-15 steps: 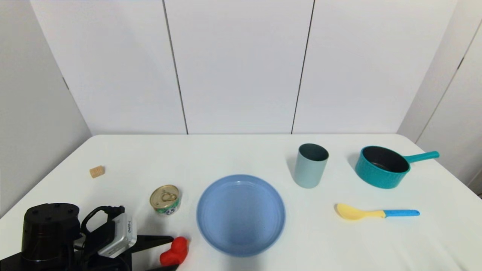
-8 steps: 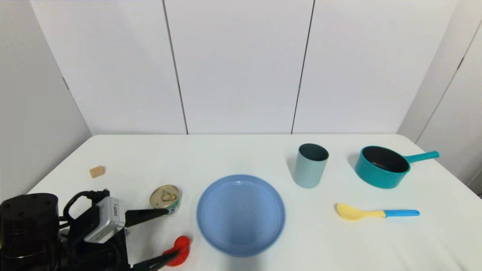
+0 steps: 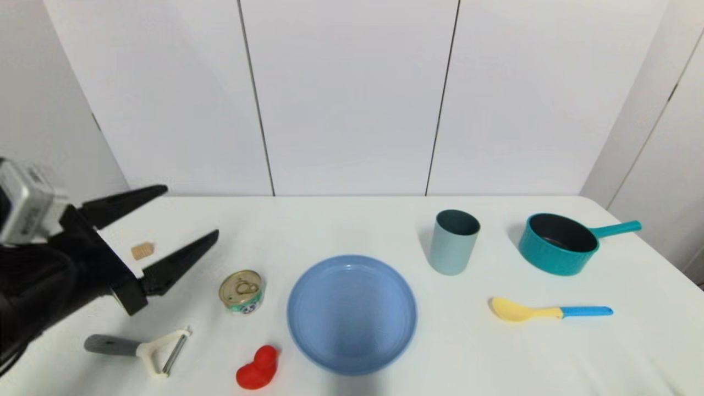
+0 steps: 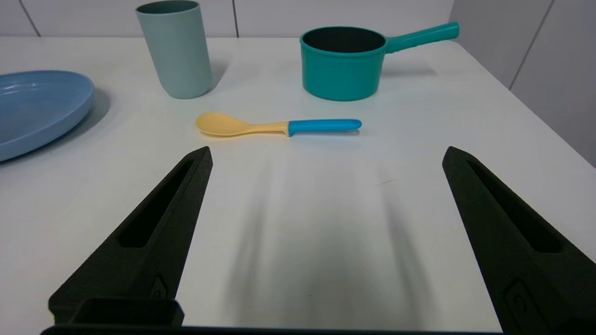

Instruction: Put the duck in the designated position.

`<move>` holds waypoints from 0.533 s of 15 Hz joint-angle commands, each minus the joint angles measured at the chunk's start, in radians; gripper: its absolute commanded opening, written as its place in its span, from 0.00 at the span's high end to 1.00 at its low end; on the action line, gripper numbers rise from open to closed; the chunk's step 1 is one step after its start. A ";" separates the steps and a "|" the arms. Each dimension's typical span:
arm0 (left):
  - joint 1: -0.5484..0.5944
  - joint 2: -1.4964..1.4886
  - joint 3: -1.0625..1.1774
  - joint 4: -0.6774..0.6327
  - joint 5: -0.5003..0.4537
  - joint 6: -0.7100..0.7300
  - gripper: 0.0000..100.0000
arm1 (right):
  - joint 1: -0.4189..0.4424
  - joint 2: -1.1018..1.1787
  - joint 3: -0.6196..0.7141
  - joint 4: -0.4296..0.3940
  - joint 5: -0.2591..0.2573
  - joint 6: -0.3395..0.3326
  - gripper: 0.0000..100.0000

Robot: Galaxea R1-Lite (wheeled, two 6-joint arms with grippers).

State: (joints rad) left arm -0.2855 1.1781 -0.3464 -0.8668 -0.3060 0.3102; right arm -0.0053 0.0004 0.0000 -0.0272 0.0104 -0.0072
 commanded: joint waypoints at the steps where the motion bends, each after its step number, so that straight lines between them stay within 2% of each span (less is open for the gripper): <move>1: 0.167 -0.261 -0.428 0.626 0.019 0.044 0.00 | -0.001 0.000 0.009 0.000 0.000 0.000 0.00; 3: 0.275 -0.339 -0.537 0.821 0.028 0.049 0.00 | 0.001 0.000 0.009 0.000 0.000 0.000 0.00; 5: 0.384 -0.423 -0.554 0.920 0.093 0.047 0.00 | -0.001 0.000 0.009 0.000 0.000 0.000 0.00; 7: 0.393 -0.500 -0.540 1.009 0.214 0.047 0.00 | 0.001 0.000 0.009 0.000 0.000 0.000 0.00; 8: 0.391 -0.528 -0.528 1.051 0.226 0.046 0.00 | 0.001 0.000 0.009 0.000 0.000 0.000 0.00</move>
State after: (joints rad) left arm 0.0764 0.7821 -0.8809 0.0553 -0.1634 0.3553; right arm -0.0051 0.0004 0.0000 -0.0272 0.0104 -0.0070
